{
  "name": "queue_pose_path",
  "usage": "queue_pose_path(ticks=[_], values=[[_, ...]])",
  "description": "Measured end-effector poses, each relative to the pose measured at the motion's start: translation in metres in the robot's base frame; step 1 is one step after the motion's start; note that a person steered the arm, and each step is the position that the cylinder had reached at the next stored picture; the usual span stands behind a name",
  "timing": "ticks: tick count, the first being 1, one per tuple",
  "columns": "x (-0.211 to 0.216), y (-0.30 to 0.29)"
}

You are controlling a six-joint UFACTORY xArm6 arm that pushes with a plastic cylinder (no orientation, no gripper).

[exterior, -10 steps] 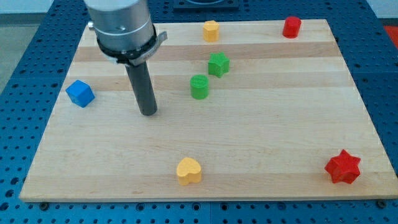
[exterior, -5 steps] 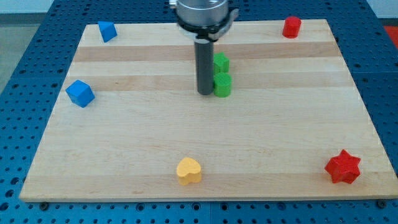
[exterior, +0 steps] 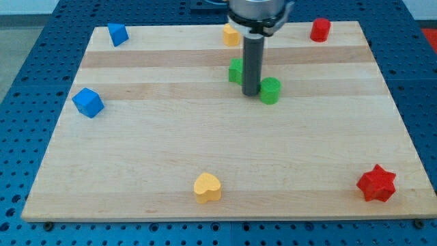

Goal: Push the green circle towards the center right of the board

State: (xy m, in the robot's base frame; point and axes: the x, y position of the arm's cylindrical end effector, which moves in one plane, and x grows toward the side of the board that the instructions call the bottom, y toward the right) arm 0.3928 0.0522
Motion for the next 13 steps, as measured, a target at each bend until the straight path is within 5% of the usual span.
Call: queue_pose_path(ticks=[7, 9, 11, 13], values=[[0.011, 0.098], [0.051, 0.087], [0.023, 0.135], [0.023, 0.113]])
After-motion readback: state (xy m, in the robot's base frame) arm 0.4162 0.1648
